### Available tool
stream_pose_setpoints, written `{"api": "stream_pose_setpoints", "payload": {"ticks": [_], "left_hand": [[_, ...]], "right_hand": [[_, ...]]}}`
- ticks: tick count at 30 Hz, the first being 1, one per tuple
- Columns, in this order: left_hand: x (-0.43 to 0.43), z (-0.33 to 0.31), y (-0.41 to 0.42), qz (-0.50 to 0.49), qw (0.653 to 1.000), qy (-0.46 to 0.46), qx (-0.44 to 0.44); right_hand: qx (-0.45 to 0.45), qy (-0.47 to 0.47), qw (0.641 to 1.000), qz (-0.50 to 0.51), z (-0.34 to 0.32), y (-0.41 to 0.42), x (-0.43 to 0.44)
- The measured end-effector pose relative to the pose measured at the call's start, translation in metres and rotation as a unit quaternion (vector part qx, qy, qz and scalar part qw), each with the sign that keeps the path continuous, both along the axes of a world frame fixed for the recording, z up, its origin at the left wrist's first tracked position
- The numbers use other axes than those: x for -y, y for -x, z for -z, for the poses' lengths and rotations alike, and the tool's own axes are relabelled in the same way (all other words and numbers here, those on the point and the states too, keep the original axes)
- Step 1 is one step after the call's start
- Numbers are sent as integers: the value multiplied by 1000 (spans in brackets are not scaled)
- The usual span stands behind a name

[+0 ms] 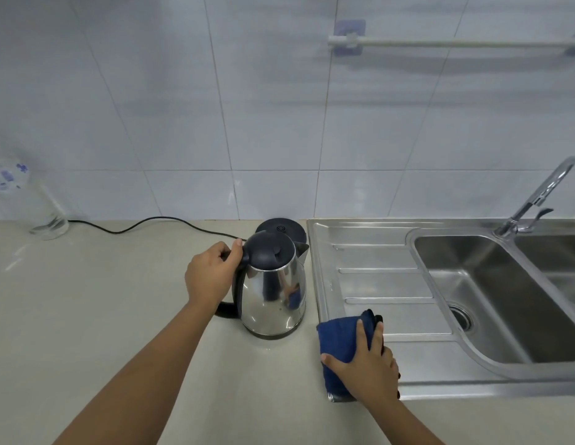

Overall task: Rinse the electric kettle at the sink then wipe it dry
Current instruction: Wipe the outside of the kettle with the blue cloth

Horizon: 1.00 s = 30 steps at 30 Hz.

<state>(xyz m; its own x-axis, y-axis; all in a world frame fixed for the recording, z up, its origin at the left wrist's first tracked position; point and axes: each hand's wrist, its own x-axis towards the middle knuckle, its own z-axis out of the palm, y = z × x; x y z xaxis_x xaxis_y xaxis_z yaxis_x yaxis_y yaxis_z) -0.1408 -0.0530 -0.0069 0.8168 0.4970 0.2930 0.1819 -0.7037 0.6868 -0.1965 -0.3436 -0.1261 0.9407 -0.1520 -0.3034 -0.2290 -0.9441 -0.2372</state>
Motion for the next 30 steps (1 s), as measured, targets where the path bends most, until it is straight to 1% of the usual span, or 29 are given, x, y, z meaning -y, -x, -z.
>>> {"api": "stream_pose_setpoints", "payload": {"ticks": [4,8,10,11,12,13,14,15,16,18,19,20,21,24,26,27,29,30], "left_hand": [[-5,2,-5,14,1000,1,20],[-13,2,-9,44,999,3,23],[-16,4,-11,54,998,3,19],[-17,5,-12,61,998,2,14],[-18,5,-13,67,998,3,7],[-20,6,-14,75,997,8,-3],[-23,6,-15,89,996,22,-15],[-26,6,-18,110,992,48,-27],[-30,7,-20,135,987,84,-35],[-37,7,-21,173,974,142,-43],[-39,6,-21,185,970,151,-44],[-40,6,-21,192,968,152,-45],[-40,6,-21,198,968,150,-45],[-38,6,-21,205,968,139,-46],[-37,6,-20,205,968,136,-42],[-37,5,-20,203,970,133,-37],[-36,3,-20,197,973,120,-27],[-36,2,-20,194,974,115,-23]], "right_hand": [[0,-21,1000,9,-2,-1,-8],[33,-56,998,8,-7,1,-22],[30,-134,990,16,-15,-2,-33],[21,-194,980,31,-22,-5,-40],[18,-277,959,62,-29,-8,-49],[37,-376,920,105,-38,-8,-59],[70,-467,869,149,-48,-7,-71],[107,-535,818,183,-58,-5,-84],[136,-572,785,192,-67,-3,-99],[163,-622,742,192,-81,0,-128],[170,-638,726,194,-86,1,-139],[180,-641,719,198,-90,-1,-146],[191,-635,720,205,-92,-5,-150],[206,-591,743,237,-85,-23,-142],[190,-577,750,261,-70,-38,-131],[175,-584,744,273,-62,-43,-129],[152,-617,715,290,-51,-45,-131],[155,-622,710,291,-48,-42,-134]]}}
